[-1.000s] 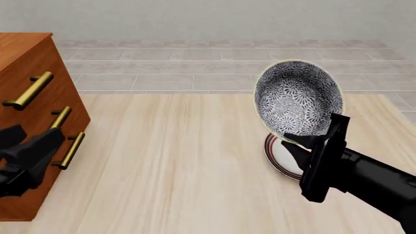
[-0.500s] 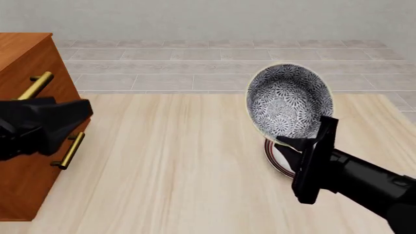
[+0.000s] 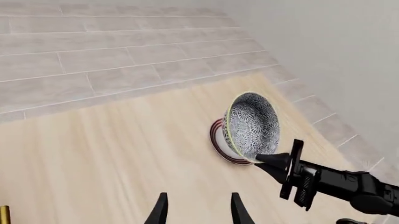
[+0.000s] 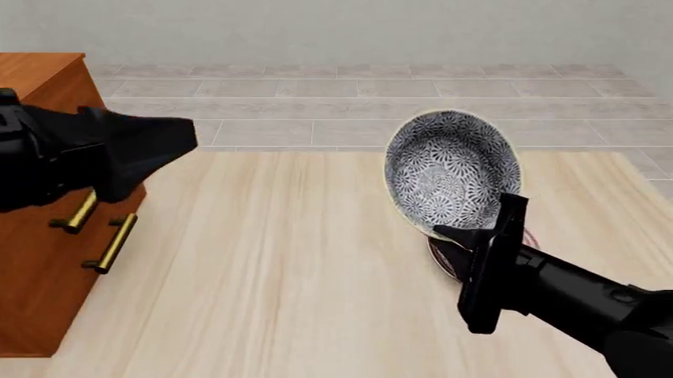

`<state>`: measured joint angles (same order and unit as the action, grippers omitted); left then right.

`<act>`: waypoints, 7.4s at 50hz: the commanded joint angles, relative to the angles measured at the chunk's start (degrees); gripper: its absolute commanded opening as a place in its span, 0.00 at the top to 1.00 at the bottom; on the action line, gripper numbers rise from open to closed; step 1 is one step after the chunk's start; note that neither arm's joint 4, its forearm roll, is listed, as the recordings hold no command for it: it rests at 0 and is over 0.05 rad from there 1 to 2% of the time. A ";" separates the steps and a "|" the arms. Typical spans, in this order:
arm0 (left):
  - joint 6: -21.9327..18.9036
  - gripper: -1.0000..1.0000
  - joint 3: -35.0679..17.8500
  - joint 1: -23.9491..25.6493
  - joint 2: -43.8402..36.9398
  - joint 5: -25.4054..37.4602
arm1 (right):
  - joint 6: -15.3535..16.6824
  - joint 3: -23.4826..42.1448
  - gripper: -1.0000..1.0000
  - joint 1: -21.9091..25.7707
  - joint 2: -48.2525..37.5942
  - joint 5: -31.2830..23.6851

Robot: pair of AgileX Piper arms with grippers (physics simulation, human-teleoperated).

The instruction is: Put the bowl on top of the cabinet.

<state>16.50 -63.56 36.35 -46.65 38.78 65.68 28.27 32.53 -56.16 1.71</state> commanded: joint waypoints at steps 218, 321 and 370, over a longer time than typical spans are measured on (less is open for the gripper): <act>7.22 0.00 1.97 5.28 -26.54 -22.47 | -0.57 -3.17 1.00 12.49 3.53 0.61; 7.19 0.00 3.92 6.98 -36.48 -30.68 | -0.57 -3.17 1.00 12.49 3.53 0.61; 6.25 1.00 5.72 4.92 -36.33 -32.14 | -0.57 -3.17 0.00 12.49 3.53 0.61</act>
<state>22.75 -58.04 42.07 -83.41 6.58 65.21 25.19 45.24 -52.88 2.43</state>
